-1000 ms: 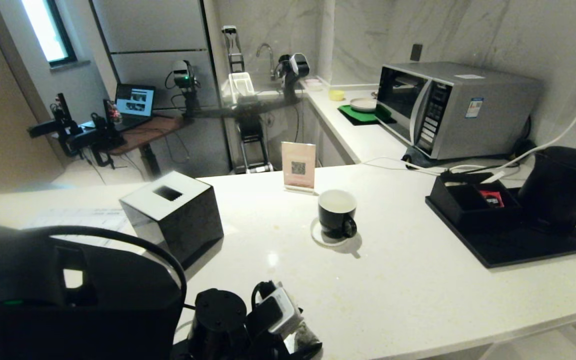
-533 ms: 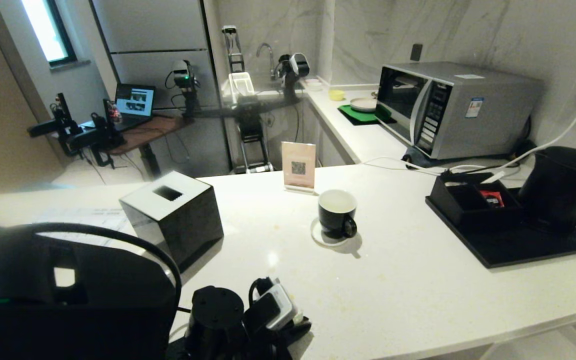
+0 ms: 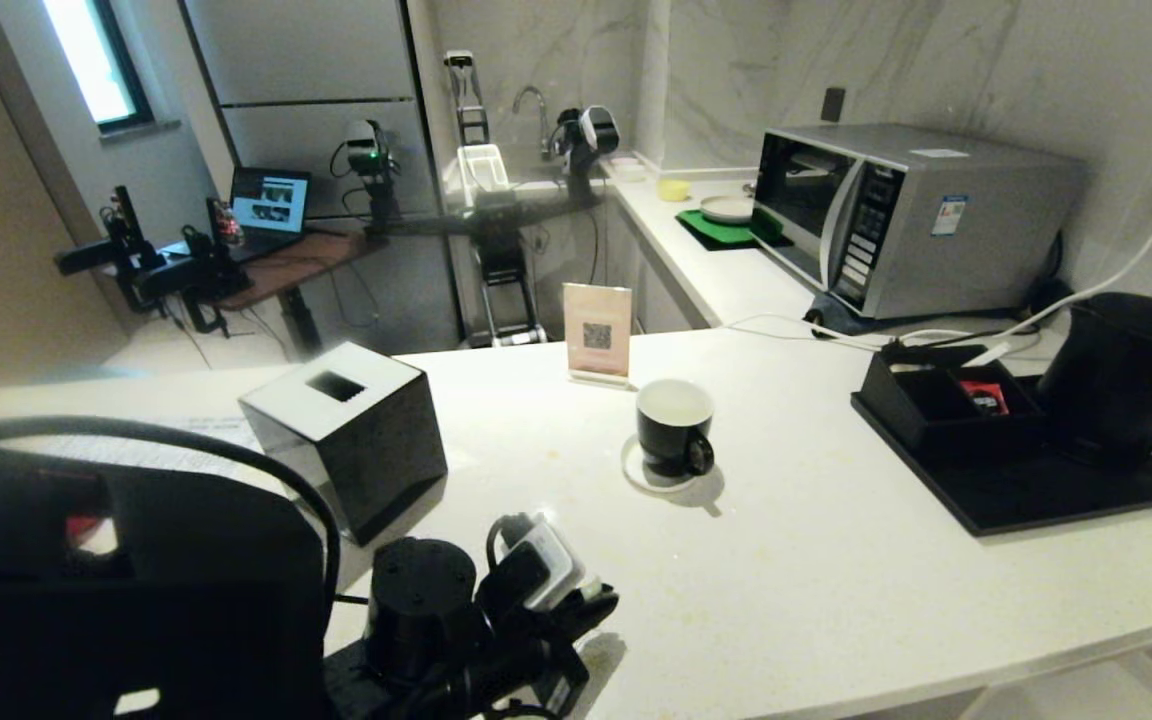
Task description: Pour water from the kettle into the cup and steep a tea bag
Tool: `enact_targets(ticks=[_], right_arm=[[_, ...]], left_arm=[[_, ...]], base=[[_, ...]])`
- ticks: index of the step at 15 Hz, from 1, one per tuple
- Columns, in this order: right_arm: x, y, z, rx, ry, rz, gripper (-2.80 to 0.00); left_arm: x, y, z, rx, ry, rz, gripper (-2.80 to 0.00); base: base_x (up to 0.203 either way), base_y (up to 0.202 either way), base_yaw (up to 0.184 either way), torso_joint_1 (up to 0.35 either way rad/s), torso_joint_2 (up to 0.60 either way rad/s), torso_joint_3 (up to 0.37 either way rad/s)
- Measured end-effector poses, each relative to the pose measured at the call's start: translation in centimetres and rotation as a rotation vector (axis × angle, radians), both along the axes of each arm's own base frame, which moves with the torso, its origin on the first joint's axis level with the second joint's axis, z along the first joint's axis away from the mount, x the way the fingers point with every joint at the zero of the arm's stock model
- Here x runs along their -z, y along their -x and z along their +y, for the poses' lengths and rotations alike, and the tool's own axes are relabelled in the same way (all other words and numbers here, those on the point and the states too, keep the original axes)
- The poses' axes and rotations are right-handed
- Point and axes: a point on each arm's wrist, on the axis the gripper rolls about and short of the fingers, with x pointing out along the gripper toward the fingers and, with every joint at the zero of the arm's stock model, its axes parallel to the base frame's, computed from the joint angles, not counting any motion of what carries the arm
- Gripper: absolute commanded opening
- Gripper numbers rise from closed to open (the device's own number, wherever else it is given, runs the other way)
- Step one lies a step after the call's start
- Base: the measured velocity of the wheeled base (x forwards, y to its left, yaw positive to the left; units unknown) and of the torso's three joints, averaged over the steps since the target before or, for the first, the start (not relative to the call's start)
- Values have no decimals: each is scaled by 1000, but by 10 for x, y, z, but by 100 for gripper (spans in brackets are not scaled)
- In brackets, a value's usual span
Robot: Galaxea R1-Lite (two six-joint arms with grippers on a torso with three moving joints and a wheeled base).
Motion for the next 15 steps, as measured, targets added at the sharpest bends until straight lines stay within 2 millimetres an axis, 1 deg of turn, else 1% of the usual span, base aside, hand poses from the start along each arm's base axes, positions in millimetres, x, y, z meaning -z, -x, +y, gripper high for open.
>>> enact_targets(ticks=[5, 9, 12, 15], right_arm=[[0, 0, 0, 0, 0, 0, -280], [0, 0, 0, 0, 0, 0, -280], [0, 0, 0, -1, 0, 0, -280], [0, 0, 0, 0, 0, 0, -280]], left_arm=[[-14, -12, -5, -17, 57, -59, -280], [-26, -29, -6, -43, 101, -115, -280], [-31, -41, -2, -72, 120, -141, -280], [-36, -57, -3, -95, 150, -181, -280]], base=[[0, 0, 0, 0, 0, 0], [0, 0, 0, 0, 0, 0], [0, 0, 0, 0, 0, 0], [0, 0, 0, 0, 0, 0]])
